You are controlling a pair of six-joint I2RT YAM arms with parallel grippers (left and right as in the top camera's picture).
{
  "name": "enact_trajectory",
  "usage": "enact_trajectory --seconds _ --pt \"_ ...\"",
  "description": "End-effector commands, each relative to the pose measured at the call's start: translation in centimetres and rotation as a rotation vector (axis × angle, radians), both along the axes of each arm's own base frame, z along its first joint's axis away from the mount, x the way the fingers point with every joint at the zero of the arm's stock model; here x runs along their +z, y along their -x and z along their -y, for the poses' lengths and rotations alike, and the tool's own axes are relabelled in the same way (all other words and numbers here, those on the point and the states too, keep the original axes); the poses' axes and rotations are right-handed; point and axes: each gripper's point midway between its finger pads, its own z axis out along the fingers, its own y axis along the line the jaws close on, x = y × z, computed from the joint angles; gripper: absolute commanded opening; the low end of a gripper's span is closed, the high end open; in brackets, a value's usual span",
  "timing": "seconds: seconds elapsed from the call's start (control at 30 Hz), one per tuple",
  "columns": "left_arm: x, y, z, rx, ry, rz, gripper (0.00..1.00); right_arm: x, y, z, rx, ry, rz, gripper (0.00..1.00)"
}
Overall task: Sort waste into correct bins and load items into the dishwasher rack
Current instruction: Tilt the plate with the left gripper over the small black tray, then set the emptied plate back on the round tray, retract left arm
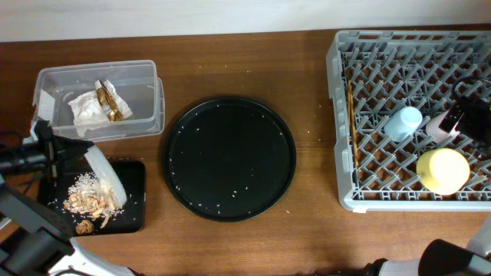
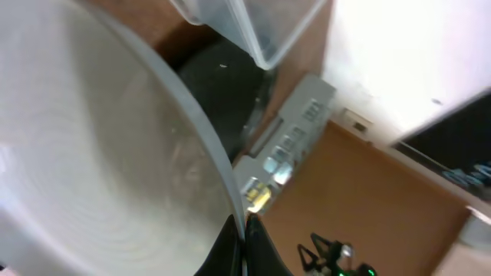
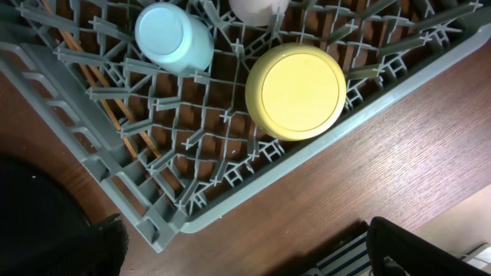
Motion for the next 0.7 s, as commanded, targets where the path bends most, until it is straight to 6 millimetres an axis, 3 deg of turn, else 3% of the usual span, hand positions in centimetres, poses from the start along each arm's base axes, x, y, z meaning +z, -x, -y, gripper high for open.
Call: enact_trajectory --seconds 0.0,0.27,0.43,0.5,0.6,0.67 --pt "1.7 0.2 -0.2 0.025 0.038 0.136 0.01 -0.2 0.2 0.3 -0.021 0.001 -0.01 0.98" --pt "2.9 0.1 -0.8 0.04 0.016 0.229 0.02 -0.2 0.2 0.3 -0.021 0.0 -0.009 0.98" --pt "4.5 0.8 0.1 0.029 -0.003 0.251 0.02 -0.2 0.2 0.3 -0.021 0.0 -0.01 0.98" --pt "4.6 0.9 -0.6 0.041 -0.033 0.269 0.02 -0.2 0.2 0.3 -0.021 0.001 -0.01 0.98" --pt "5.6 1.6 1.4 -0.024 -0.081 0.263 0.01 -0.2 0.2 0.3 -0.021 0.0 -0.009 0.98" --pt "7.0 1.6 3.9 -0.082 -0.101 0.283 0.02 -0.2 0.2 0.3 -0.021 0.001 -0.01 0.98"
